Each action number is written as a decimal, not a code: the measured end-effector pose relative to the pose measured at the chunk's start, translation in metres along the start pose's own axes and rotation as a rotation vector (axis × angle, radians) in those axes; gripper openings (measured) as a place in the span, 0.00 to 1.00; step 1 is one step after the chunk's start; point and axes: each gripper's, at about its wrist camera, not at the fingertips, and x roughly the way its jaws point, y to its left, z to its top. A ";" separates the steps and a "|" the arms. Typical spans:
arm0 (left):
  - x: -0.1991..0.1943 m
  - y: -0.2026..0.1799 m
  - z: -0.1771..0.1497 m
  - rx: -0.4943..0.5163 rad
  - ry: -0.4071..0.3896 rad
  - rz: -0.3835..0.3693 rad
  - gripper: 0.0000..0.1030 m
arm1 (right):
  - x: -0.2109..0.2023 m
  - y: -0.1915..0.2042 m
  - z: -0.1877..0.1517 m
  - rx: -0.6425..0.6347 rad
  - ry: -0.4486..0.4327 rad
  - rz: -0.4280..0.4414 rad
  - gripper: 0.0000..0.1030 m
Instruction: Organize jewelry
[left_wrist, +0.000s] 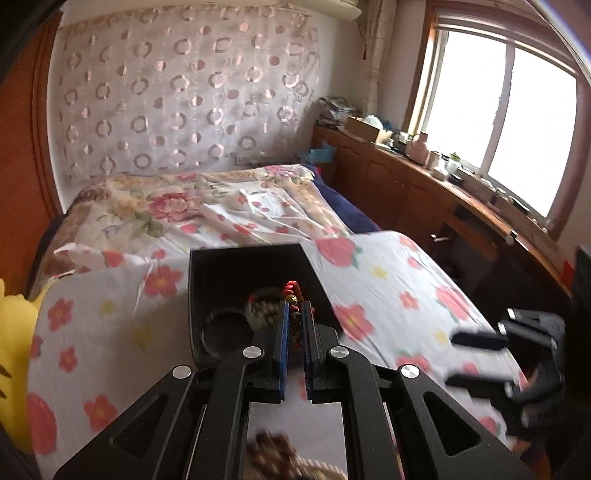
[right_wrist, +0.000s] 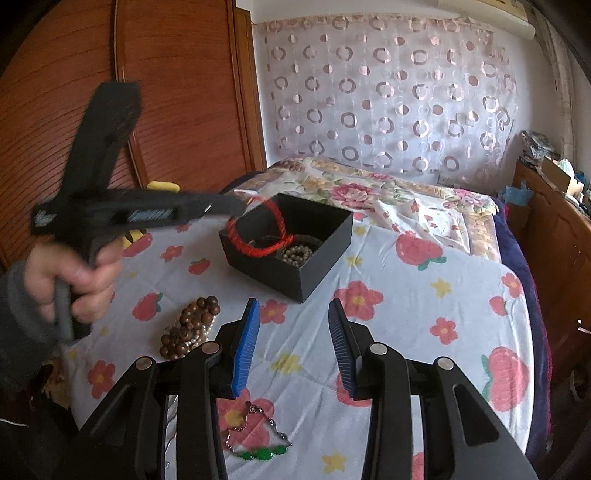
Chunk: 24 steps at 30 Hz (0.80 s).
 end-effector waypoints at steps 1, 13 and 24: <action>0.004 0.004 0.002 -0.001 0.002 0.006 0.06 | 0.002 0.000 -0.001 0.003 0.004 0.002 0.40; -0.027 0.005 -0.033 -0.008 -0.012 0.046 0.68 | -0.029 0.007 -0.045 0.022 0.020 -0.030 0.40; -0.082 -0.036 -0.134 0.003 0.037 0.024 0.81 | -0.080 0.021 -0.121 0.049 0.060 -0.085 0.40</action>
